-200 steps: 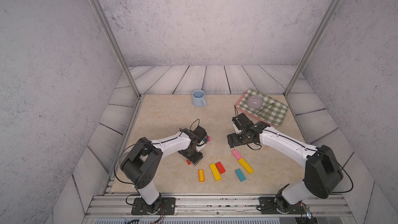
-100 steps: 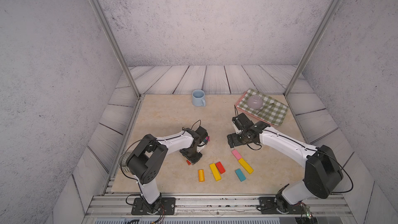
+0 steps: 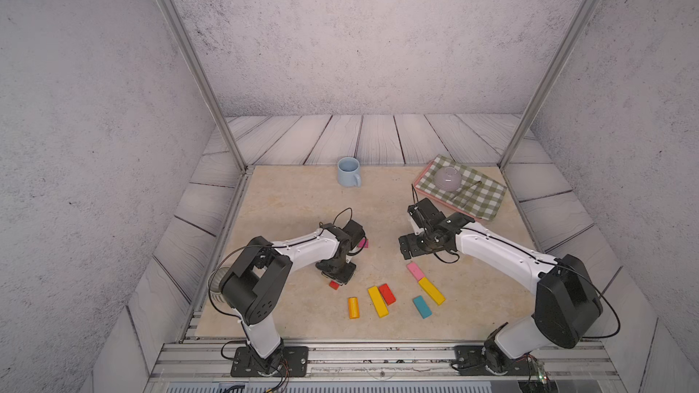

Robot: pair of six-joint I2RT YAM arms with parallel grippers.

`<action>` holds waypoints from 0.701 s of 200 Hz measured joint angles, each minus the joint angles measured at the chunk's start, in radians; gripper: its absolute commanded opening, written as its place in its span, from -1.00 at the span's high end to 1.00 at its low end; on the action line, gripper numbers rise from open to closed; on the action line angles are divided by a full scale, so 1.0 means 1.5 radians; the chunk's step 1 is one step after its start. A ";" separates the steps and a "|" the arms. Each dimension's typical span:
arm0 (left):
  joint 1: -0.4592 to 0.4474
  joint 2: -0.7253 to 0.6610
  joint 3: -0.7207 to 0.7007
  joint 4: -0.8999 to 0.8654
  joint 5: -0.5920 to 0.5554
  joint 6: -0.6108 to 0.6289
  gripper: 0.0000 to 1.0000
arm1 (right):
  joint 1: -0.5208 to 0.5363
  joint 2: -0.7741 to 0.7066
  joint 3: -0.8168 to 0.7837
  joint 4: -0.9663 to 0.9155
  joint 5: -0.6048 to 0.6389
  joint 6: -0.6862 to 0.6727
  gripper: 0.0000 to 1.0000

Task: Assemble the letter t with building blocks
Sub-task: Pick up the building block from the center of the board.

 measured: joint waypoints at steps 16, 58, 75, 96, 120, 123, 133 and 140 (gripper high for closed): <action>0.000 -0.035 -0.012 0.022 0.011 -0.059 0.48 | 0.000 0.000 0.000 0.000 0.000 0.001 -0.88; 0.002 -0.021 0.000 0.024 0.018 -0.171 0.58 | 0.000 0.000 -0.006 0.002 0.000 0.002 -0.89; 0.002 0.013 0.009 0.027 0.022 -0.196 0.60 | 0.000 0.000 -0.006 0.002 0.000 0.002 -0.88; 0.006 0.032 0.009 0.029 0.031 -0.221 0.61 | 0.000 0.000 -0.006 0.002 0.000 0.003 -0.89; 0.013 0.033 0.009 0.036 0.036 -0.238 0.61 | 0.000 0.000 -0.007 0.002 0.000 0.004 -0.89; 0.014 0.033 0.009 0.037 0.036 -0.240 0.61 | 0.000 0.000 -0.007 0.002 0.000 0.004 -0.89; 0.019 0.033 0.009 0.040 0.038 -0.245 0.61 | 0.000 0.000 -0.007 0.002 0.000 0.004 -0.89; 0.022 0.034 0.009 0.043 0.038 -0.247 0.61 | 0.000 0.000 -0.007 0.002 0.000 0.005 -0.89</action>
